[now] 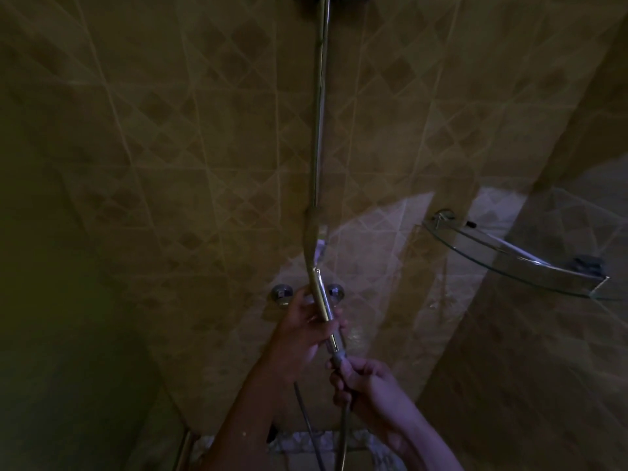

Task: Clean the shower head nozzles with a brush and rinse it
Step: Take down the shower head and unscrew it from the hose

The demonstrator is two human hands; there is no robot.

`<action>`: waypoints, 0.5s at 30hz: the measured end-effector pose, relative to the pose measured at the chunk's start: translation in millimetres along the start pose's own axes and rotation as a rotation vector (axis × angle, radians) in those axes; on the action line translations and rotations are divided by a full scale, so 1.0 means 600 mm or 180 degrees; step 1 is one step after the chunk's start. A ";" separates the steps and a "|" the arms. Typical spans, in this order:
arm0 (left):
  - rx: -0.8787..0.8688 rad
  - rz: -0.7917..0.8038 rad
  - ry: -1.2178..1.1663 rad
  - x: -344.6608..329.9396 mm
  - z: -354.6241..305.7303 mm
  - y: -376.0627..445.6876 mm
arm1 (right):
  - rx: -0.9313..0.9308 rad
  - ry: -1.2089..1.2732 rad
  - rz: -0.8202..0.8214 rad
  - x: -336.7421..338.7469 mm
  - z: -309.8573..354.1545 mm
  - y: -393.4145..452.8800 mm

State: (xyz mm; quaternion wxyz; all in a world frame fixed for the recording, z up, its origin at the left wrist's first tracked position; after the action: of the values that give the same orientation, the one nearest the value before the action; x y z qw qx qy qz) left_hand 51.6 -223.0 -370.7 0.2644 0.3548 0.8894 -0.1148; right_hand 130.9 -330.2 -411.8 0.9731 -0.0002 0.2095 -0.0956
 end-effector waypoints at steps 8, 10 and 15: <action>0.0281 -0.0257 -0.0133 -0.019 0.029 -0.016 | -0.0036 -0.0259 -0.0051 0.003 -0.006 -0.024; 0.0393 -0.0144 -0.0073 -0.028 0.033 -0.021 | 0.0004 -0.0350 -0.0102 0.006 -0.006 -0.029; 0.0516 0.0258 -0.0128 -0.037 0.033 -0.031 | -0.0042 -0.0414 -0.0115 0.011 0.005 -0.047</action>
State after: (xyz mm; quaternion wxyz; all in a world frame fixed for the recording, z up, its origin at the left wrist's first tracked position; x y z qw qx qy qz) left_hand 59.6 -256.9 -374.6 0.2571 0.4084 0.8566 -0.1828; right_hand 133.0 -359.0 -410.3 0.9828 -0.0167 0.1465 -0.1115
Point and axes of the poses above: each hand's wrist, its own y-axis towards the middle knuckle, its own x-axis out of the back of the hand, z = x × y, the point moved 4 cm from there along y, towards the middle knuckle, and after that the axes turned 9 degrees about x, right-handed, at the moved point
